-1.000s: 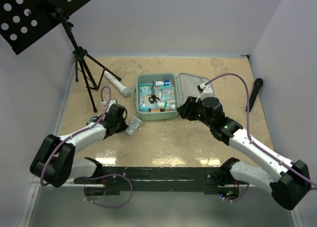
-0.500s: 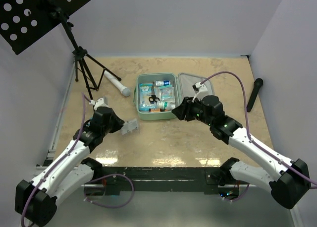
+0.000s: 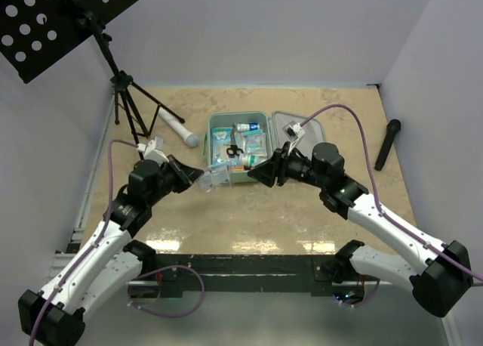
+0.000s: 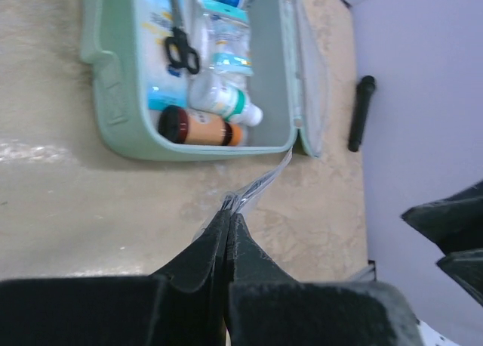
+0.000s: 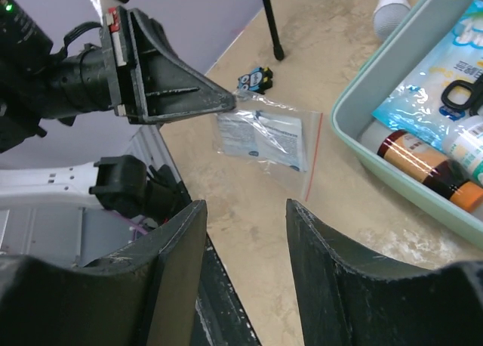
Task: Organize the medicine kit
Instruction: Pick up the medical item at the center of the board.
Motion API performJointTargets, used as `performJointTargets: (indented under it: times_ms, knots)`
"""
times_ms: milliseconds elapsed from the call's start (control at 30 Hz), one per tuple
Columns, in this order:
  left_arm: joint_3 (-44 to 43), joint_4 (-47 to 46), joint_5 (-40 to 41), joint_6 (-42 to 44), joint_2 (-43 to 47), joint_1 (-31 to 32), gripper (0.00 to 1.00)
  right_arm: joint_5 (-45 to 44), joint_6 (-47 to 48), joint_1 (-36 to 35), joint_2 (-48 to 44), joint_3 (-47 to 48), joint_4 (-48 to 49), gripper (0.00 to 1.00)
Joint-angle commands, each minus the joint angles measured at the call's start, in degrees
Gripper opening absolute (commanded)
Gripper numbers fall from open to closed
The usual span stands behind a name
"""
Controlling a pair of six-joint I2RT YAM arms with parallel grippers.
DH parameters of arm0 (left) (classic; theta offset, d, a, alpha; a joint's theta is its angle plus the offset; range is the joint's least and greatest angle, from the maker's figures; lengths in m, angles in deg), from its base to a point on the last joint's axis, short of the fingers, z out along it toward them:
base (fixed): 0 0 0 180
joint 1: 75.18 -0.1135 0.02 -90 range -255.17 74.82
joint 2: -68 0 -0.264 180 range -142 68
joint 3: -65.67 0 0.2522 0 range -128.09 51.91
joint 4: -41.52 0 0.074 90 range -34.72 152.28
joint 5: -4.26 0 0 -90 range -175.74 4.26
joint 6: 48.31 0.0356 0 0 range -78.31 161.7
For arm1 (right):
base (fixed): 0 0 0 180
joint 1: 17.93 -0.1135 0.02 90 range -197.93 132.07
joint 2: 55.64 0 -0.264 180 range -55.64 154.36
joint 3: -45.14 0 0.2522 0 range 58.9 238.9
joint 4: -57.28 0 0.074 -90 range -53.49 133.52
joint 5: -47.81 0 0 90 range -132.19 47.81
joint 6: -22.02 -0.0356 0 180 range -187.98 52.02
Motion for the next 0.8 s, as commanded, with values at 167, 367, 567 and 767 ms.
performJointTargets:
  times_ms: [167, 367, 567, 767]
  knots:
    - [-1.96, -18.47, -13.43, -4.43, -2.09, 0.39, 0.00, 1.91, 4.34, -0.18, 0.91, 0.87, 1.77, 0.57]
    - [-2.75, -20.67, -17.12, -5.05, -3.32, 0.30, 0.00, -0.82, 4.26, -0.10, 1.70, 0.52, 2.82, 0.61]
    - [-2.49, -22.87, -19.06, -6.37, -3.85, 0.39, 0.00, -0.21, 3.64, -0.10, 3.55, 0.34, 5.63, 0.61]
    - [-1.87, -25.06, -20.46, -7.25, -4.02, 0.56, 0.00, 1.11, 3.64, -0.18, 5.57, 0.43, 7.91, 0.61]
